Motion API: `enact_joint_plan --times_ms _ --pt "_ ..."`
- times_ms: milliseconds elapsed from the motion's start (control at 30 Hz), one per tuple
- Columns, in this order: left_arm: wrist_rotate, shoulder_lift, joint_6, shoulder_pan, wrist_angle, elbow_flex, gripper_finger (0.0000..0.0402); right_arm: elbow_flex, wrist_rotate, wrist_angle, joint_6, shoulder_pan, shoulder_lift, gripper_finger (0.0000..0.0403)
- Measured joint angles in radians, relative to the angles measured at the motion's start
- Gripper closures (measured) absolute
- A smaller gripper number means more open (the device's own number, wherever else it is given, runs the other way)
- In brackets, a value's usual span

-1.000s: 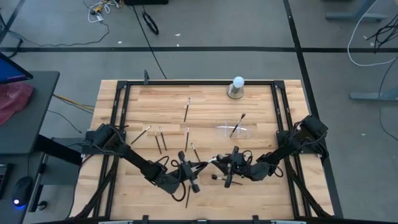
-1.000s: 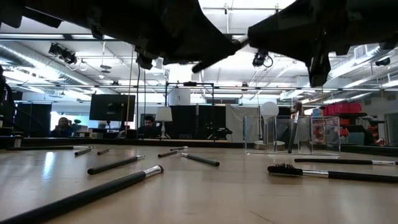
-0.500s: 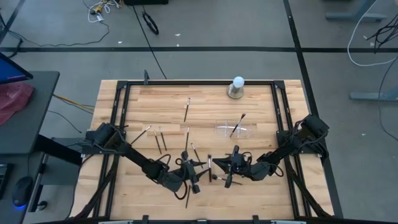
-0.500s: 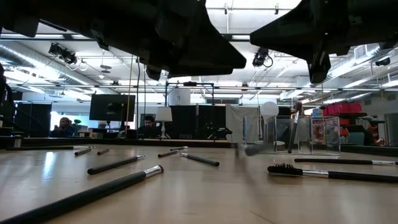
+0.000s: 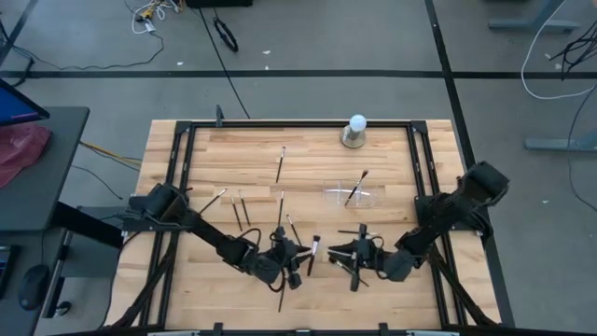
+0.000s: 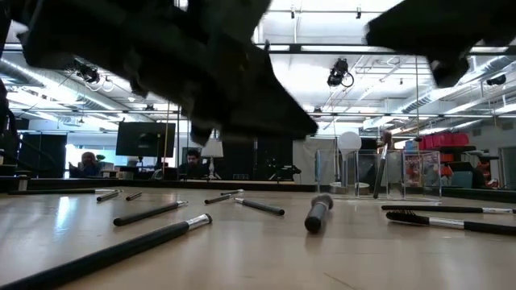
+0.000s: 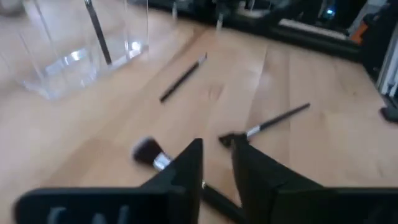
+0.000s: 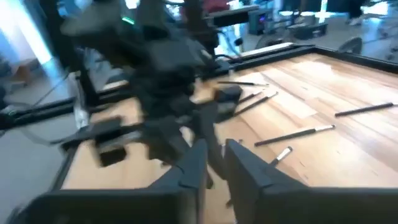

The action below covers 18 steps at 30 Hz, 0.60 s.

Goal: Put items in baskets/containers
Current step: Put the black blush brush into the transparent organizer

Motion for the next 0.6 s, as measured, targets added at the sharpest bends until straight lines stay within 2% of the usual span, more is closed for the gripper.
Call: enact_joint_plan --times_ms 167,267,467,600 --pt "0.015 0.112 -0.037 0.005 -0.036 0.101 0.0223 0.000 -0.037 -0.158 0.070 0.076 -0.096 0.0311" --pt "-0.011 0.171 -0.043 -0.002 -0.203 0.225 0.0200 0.000 -0.035 -0.169 0.078 0.111 -0.106 0.0308" --pt "-0.114 0.244 -0.211 -0.003 -0.711 0.479 0.0210 0.000 -0.036 -0.181 0.078 0.147 -0.106 0.0316" --pt "-0.114 0.253 -0.306 -0.003 -0.862 0.546 0.0227 0.000 -0.036 -0.186 0.078 0.153 -0.106 0.0322"
